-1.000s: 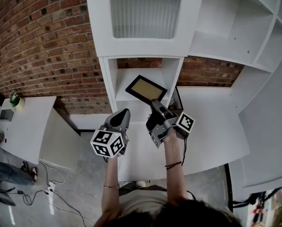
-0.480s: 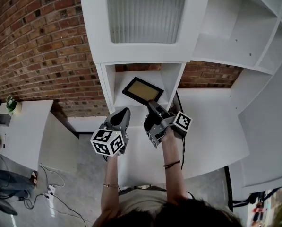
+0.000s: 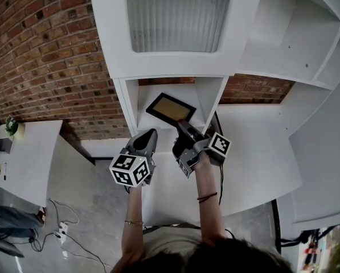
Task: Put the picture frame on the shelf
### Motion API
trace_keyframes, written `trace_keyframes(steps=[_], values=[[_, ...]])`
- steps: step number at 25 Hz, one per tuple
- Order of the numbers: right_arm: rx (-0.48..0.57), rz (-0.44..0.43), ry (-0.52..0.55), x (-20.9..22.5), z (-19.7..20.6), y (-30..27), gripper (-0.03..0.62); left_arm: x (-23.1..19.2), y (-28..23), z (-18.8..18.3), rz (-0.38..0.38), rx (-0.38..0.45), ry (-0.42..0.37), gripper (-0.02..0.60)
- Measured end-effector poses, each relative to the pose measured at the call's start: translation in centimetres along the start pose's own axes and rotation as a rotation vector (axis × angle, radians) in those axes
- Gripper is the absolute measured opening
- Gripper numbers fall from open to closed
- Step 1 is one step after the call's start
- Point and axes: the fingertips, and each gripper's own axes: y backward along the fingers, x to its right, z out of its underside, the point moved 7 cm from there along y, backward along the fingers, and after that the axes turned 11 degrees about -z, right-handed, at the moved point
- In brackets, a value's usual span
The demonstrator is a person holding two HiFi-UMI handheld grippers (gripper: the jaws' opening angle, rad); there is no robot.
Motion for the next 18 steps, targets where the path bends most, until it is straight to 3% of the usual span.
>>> trace_keyframes(steps=[18], values=[[0.032, 0.037, 0.0, 0.94, 0.32, -0.01, 0.072, -0.72, -0.03, 0.55, 0.007, -0.01, 0.009, 0.011]])
